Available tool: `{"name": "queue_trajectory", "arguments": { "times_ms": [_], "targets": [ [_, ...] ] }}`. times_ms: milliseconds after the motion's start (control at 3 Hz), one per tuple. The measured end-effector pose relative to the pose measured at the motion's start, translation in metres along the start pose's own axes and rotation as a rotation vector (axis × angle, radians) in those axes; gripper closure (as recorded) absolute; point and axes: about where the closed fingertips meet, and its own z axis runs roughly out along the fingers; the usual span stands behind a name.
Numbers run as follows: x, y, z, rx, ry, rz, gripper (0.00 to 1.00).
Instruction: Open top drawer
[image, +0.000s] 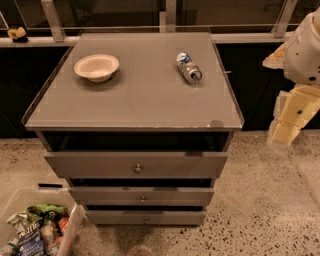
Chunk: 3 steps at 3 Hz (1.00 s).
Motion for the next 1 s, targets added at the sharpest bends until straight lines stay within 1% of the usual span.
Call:
{"name": "queue_trajectory", "arguments": {
  "times_ms": [333, 667, 1000],
  "targets": [
    [0.001, 0.006, 0.005, 0.005, -0.006, -0.005, 0.0],
    [-0.002, 0.035, 0.014, 0.032, -0.058, -0.044, 0.0],
    [0.001, 0.073, 0.039, 0.08, -0.091, -0.058, 0.0]
  ]
}}
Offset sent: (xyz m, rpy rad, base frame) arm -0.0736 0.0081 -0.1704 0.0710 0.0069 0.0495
